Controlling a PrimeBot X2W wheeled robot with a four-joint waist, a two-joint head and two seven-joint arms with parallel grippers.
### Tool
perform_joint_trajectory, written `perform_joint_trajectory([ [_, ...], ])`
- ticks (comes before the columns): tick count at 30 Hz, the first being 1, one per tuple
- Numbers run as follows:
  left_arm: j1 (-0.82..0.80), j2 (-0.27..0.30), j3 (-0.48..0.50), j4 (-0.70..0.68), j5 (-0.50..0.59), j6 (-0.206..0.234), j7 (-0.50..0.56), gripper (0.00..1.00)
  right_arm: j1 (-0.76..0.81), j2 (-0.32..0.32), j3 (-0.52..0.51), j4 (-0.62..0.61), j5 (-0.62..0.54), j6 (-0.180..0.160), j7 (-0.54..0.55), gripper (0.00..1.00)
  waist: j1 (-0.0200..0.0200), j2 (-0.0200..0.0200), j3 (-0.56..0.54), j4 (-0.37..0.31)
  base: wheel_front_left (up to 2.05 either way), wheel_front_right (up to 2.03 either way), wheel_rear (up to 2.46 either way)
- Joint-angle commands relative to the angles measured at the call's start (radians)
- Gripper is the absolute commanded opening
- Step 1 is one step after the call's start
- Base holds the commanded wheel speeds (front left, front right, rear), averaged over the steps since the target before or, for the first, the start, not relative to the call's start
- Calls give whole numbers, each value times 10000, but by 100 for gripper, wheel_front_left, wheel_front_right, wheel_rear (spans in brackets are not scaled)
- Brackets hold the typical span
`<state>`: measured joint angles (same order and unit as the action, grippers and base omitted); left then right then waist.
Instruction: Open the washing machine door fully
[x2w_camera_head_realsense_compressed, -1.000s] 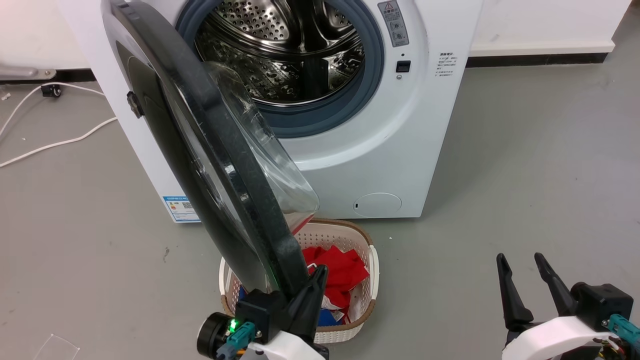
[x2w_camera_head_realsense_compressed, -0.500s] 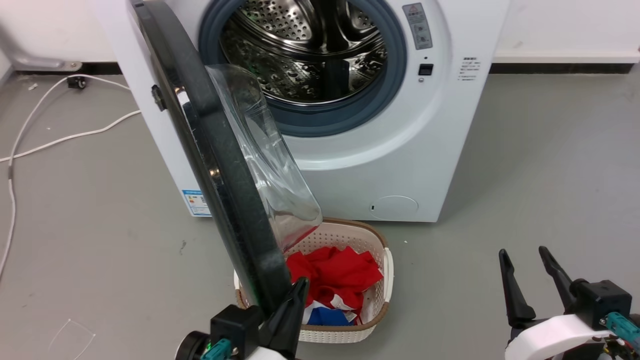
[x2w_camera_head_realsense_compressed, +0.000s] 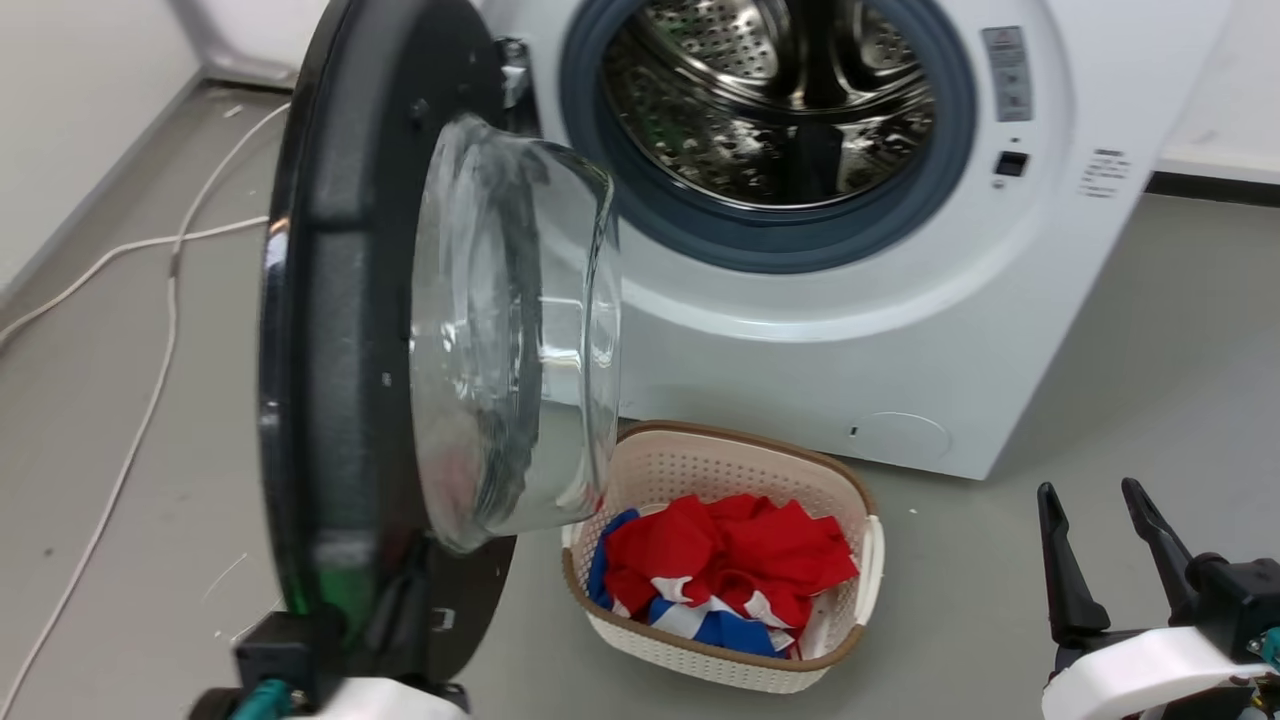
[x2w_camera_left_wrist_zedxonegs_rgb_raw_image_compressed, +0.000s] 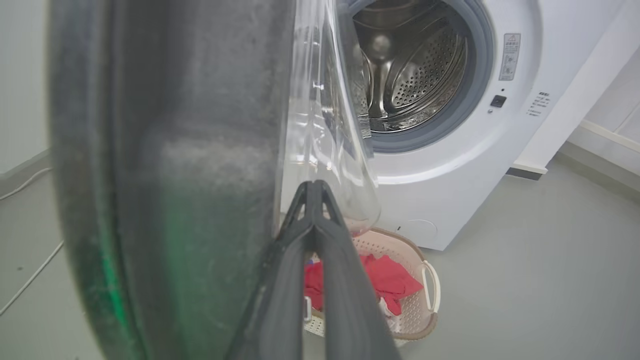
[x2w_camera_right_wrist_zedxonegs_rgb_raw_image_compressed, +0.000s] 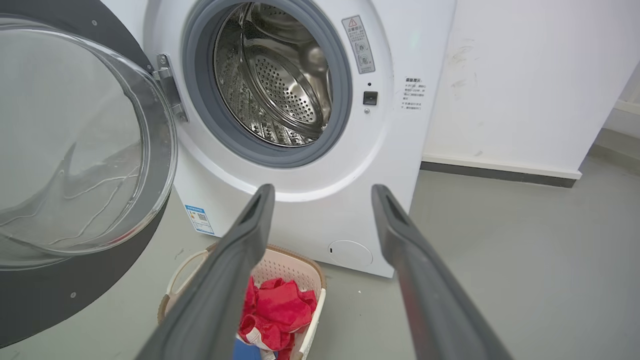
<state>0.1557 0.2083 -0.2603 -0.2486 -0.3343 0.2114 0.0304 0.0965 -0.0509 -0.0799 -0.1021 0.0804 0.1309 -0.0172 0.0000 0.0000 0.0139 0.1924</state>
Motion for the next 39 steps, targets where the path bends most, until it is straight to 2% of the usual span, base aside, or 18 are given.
perform_joint_trajectory([
  [1, -130, 151, 284, 50, -39, 69, -132, 0, 21, 14, -23, -97, 40, -3, 10, 100, 0, 0, 131, 331, 0, 0, 0],
  [10, -893, 876, 1968, 771, -1049, -196, -613, 0, -272, 12, -136, -294, 284, -3, 162, 100, 0, 0, 575, 742, 0, 0, 0],
  [14, -1360, 1306, 2739, 1387, -1471, -378, -821, 0, -526, 12, -77, -347, 381, -3, 240, 100, 0, 0, 888, 560, 0, 0, 0],
  [19, -1982, 1774, 3520, 1894, -1764, -359, -967, 0, -867, 12, -13, -486, 272, -3, 274, 100, 0, 0, 1388, 280, 0, 0, 0],
  [24, -2698, 2498, 4323, 3104, -2253, -663, -979, 0, -1123, 12, 52, -443, 266, -3, 255, 100, 0, 0, 1743, 35, 0, 0, 0],
  [31, -3465, 3221, 4950, 5206, -2670, -1159, -1433, 0, -1292, 12, 51, -203, 432, -1, 122, 100, 0, 0, 1886, -235, 0, 0, 0],
  [39, -4063, 3614, 4972, 6651, -2630, -1581, -2064, 0, -1236, 13, 31, 39, 477, -3, 39, 100, 0, 0, 1641, -318, 0, 0, 0],
])
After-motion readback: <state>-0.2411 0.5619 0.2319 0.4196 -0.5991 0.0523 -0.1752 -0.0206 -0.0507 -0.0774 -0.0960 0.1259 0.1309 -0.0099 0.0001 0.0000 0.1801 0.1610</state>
